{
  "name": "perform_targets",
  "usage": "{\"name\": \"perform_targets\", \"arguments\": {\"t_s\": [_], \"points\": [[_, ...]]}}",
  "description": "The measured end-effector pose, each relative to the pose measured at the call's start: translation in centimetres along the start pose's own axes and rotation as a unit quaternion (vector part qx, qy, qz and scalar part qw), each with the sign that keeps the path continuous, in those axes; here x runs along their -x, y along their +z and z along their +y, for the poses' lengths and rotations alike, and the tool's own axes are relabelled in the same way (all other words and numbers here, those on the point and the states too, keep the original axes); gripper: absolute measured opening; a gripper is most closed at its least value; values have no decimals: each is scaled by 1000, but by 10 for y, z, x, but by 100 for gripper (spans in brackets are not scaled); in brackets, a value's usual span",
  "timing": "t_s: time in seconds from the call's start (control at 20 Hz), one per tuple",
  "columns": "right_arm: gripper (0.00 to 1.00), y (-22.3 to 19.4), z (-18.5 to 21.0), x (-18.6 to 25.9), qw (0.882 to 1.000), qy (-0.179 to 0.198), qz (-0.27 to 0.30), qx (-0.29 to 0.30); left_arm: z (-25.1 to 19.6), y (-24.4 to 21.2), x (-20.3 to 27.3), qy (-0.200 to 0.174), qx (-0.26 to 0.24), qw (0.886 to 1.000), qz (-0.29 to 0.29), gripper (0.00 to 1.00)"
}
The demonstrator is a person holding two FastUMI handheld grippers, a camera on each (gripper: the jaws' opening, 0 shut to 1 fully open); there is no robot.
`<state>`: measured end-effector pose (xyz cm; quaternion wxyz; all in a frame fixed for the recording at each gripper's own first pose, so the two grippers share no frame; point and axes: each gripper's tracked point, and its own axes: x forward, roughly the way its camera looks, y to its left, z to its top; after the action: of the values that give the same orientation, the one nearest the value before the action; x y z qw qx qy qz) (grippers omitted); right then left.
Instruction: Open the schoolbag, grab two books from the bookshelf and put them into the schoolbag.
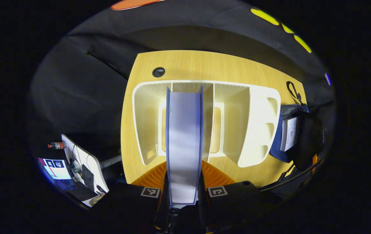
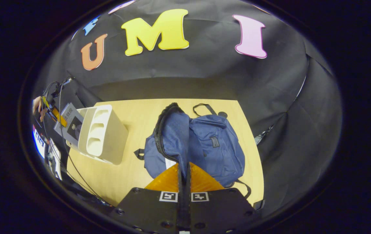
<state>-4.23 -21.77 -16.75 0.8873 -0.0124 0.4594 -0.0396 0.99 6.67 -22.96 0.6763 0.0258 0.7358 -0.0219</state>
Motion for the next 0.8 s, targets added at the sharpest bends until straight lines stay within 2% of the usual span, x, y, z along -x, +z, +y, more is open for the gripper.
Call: {"name": "perform_targets", "arguments": {"t_s": [0.05,0.1,0.4,0.45,0.55,0.6,0.65,0.7,0.8], "points": [[0,1,0,-1,1000,2,-1,-1,-3,-3,9,-3,-4,1000,-6,43],[0,1,0,-1,1000,4,-2,-2,-1,-9,16,-6,-6,1000,-14,38],[0,5,3,-4,1000,15,-11,-1,-5,-37,78,-29,10,998,-60,37],[3,6,4,-3,1000,16,-13,-4,-5,-38,89,-33,12,997,-70,37],[0,7,5,-6,1000,19,-13,-9,-5,-40,112,-46,19,995,-92,37],[0,5,5,-5,1000,20,-12,-9,-7,-40,123,-57,22,993,-105,34],[0,6,5,-3,1000,20,-12,-10,-12,-38,135,-72,30,990,-120,37],[3,5,5,-5,1000,20,-13,-11,-18,-39,147,-89,40,986,-135,37],[3,5,4,-5,1000,20,-13,-15,-34,-34,172,-131,54,977,-161,38]]}}
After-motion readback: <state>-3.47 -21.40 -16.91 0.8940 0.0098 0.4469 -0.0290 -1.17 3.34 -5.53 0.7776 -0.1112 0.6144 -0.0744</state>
